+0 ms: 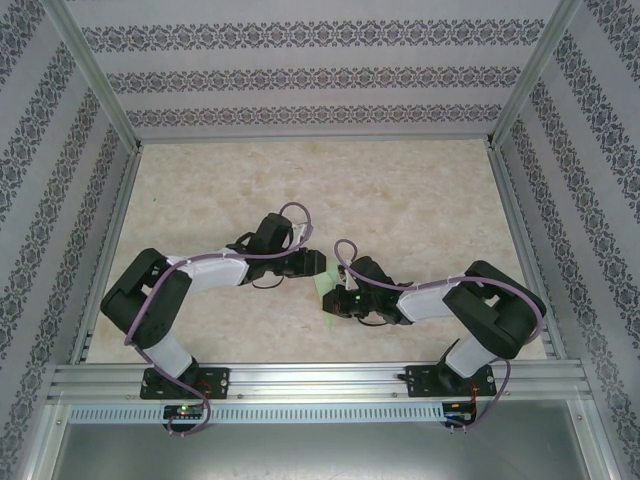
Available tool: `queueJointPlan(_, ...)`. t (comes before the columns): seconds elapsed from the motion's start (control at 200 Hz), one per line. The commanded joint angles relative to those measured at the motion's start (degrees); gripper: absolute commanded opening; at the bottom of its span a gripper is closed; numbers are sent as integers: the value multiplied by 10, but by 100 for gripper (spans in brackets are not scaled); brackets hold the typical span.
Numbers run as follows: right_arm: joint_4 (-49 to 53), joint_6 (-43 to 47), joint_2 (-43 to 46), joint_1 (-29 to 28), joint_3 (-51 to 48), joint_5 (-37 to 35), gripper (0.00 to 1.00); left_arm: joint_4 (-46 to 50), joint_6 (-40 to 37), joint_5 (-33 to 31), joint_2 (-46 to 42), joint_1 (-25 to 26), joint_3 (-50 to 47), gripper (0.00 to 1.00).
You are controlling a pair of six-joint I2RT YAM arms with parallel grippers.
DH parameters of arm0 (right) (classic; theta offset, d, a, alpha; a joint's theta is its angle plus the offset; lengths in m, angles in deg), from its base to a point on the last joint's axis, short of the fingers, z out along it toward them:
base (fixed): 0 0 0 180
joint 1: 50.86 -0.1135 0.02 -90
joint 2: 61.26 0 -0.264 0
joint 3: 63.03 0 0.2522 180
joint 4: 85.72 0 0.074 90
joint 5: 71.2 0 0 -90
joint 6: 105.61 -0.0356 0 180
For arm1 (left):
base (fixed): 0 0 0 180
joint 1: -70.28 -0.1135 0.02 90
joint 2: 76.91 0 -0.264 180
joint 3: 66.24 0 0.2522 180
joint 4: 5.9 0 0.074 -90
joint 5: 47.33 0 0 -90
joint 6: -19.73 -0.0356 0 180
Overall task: Fold a paper plane with a square sheet of paper (pick it up from the middle)
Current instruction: Fold the wing for the fifth time at the center of the table.
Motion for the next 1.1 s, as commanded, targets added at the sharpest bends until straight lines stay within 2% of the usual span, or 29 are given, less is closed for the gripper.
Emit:
queueJointPlan(0.0, 72, 30, -24, 11, -13, -18, 5, -44, 8, 21, 20, 6, -7, 41)
queueJointPlan(0.145, 71, 34, -31, 13, -11, -14, 5, -73, 7, 38, 51, 9, -10, 41)
queueJointPlan(0.405, 70, 37, -42, 14, -13, 4, 5, -70, -18, -28, 90, 4, 1, 41)
queueJointPlan(1.094, 118, 68, -31, 16, -8, 21, 3, -10, -74, -53, 121, -67, 70, 42)
